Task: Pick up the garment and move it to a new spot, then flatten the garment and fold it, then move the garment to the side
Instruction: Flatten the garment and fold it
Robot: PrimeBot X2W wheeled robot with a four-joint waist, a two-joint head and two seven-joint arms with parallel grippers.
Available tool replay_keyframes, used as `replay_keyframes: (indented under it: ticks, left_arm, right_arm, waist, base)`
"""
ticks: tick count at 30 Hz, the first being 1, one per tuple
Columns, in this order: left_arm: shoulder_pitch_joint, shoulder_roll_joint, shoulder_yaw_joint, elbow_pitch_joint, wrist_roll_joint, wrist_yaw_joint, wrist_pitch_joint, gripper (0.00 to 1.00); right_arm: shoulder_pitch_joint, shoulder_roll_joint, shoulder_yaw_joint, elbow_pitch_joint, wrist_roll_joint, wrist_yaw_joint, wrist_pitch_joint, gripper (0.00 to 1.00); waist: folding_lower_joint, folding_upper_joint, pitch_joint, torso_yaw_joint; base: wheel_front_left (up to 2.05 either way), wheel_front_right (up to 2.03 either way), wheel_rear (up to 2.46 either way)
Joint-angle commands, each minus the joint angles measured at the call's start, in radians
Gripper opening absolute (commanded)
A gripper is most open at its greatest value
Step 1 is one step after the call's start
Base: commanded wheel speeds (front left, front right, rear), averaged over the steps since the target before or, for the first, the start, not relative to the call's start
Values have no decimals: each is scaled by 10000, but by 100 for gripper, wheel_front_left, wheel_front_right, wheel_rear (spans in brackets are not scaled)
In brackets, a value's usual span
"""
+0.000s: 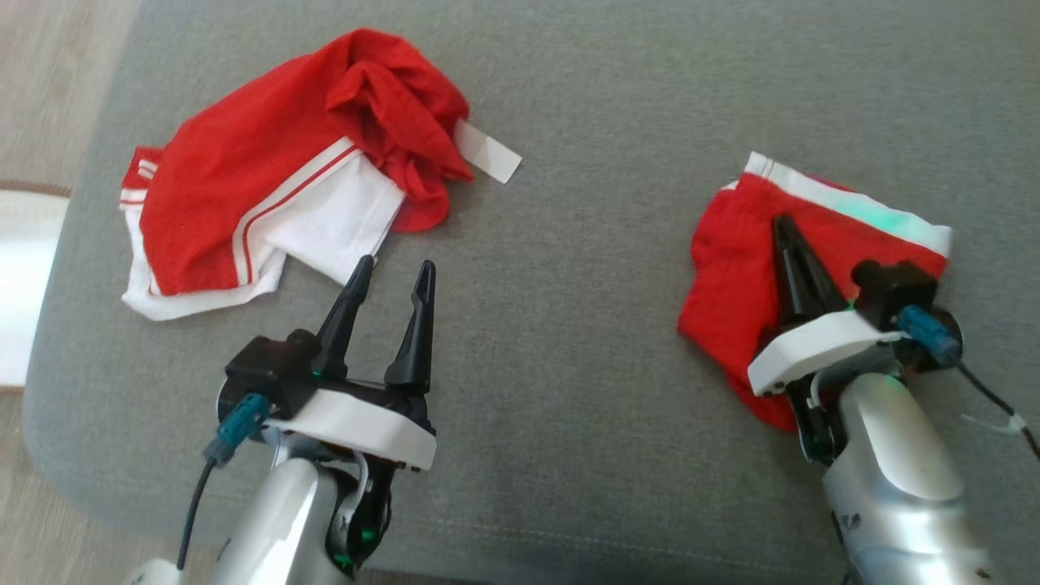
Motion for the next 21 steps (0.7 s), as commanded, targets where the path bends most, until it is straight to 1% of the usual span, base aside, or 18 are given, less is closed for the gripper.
replay_keyframes:
  ticks: [1, 4, 7, 14, 15, 21]
  left_arm:
    - [-258, 29, 260, -342, -85, 75, -90, 100]
    - [-284, 29, 298, -308, -70, 58, -90, 100]
    - [-284, 29, 370, -259, -56, 82, -90, 100]
    - [-121, 29, 463, -235, -42, 113, -90, 100]
    - [-121, 29, 463, -235, -42, 113, -90, 100]
    - [160, 29, 631, -268, 20, 156, -90, 100]
  right_arm:
    - [-363, 7, 182, 109, -208, -9, -64, 0]
    - [-614, 7, 75, 867, -460, -9, -64, 0]
    - [-697, 7, 122, 942, -387, -9, -65, 0]
    - [-393, 7, 440, 34, 211, -9, -65, 0]
    - [-393, 7, 440, 34, 211, -9, -65, 0]
    - [244, 7, 445, -1048, 383, -9, -65, 0]
  waist:
    - [0, 0, 199, 184]
    - [0, 0, 275, 273]
    - [0, 0, 191, 204]
    - [0, 0, -494, -395]
    - [0, 0, -494, -395]
    - [0, 0, -1273, -1001]
  base:
    - [0, 0, 0]
    - [0, 0, 0]
    - [0, 0, 0]
    - [0, 0, 0]
    - [0, 0, 0]
    - [0, 0, 0]
